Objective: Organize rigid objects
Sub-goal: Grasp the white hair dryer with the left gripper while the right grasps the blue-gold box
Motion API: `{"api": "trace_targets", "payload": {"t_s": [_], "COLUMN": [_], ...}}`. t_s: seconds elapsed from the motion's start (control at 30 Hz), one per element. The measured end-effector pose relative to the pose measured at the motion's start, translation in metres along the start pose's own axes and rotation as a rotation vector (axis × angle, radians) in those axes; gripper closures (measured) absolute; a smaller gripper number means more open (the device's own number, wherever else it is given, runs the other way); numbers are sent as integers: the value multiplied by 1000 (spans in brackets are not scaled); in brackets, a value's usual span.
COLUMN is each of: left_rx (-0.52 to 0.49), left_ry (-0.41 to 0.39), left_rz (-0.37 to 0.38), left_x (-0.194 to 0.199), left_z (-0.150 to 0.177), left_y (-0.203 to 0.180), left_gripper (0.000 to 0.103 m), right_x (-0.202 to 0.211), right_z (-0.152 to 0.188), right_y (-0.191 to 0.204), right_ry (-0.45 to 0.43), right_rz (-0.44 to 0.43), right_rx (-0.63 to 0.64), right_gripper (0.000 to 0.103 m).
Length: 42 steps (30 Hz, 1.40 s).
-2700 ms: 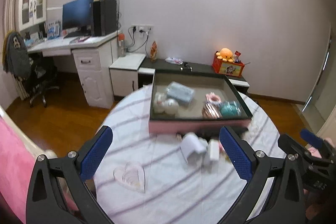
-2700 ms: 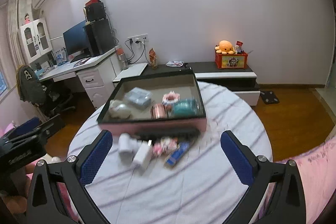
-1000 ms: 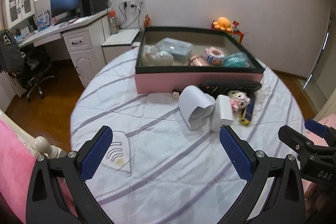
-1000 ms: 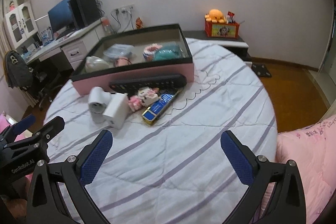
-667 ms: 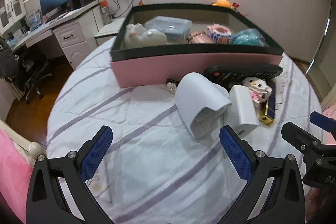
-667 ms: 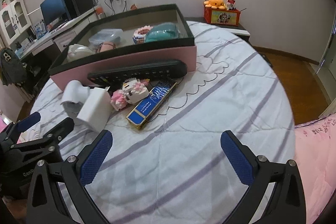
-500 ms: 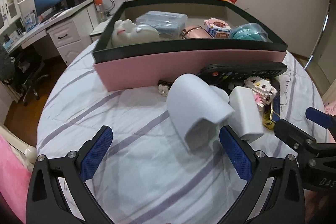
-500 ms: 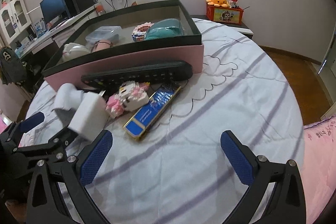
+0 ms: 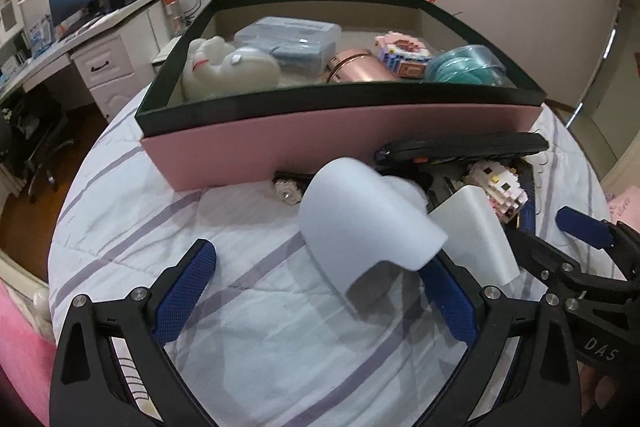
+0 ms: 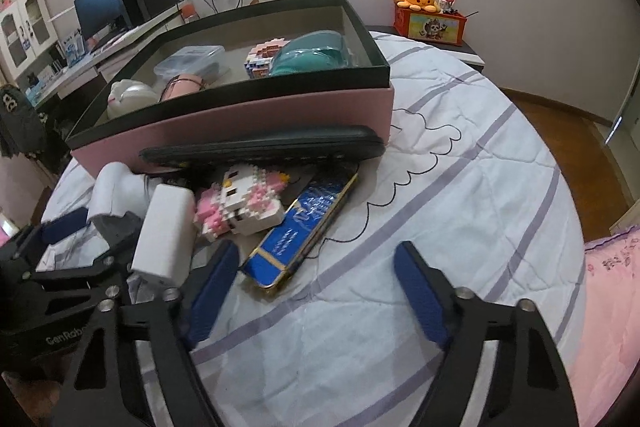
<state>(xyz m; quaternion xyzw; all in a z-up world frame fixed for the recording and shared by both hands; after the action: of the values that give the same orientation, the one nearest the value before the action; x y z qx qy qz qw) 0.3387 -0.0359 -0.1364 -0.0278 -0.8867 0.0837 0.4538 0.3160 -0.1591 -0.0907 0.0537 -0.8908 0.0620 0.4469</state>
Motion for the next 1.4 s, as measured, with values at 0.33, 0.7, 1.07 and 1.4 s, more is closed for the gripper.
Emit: {"api": "trace_targets", "payload": {"t_s": [0.33, 0.7, 1.07, 1.4], "left_rx": [11, 11, 83, 110], "left_ry": [14, 5, -11, -27], "left_rz": [-8, -17, 53, 50], "left_x": [-10, -10, 4, 31], "left_z": [-3, -3, 1, 16], "left_y": [-2, -7, 12, 24], "left_gripper": [13, 16, 41, 41], "right_x": [-9, -9, 6, 35], "right_z": [-1, -1, 12, 26], "right_y": [1, -2, -13, -6], "right_ry": [-4, -6, -35, -71], "right_rz": [18, 83, 42, -63], "right_rx": [-6, -10, -26, -47], "right_gripper": [30, 47, 82, 82]}}
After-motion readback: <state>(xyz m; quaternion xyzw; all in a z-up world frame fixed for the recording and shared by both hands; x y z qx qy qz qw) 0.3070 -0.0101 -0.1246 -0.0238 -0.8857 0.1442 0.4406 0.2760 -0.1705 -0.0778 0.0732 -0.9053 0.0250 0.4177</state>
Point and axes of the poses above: each gripper's, at about its wrist camera, not at the fingertips, and x roughly against the way its jaws point, y to its left, z to its underside, the point moved 1 cm from there along -x, roughly the way its jaws point, and after that the axes turned 12 degrees about x, right-handed, at the moved point
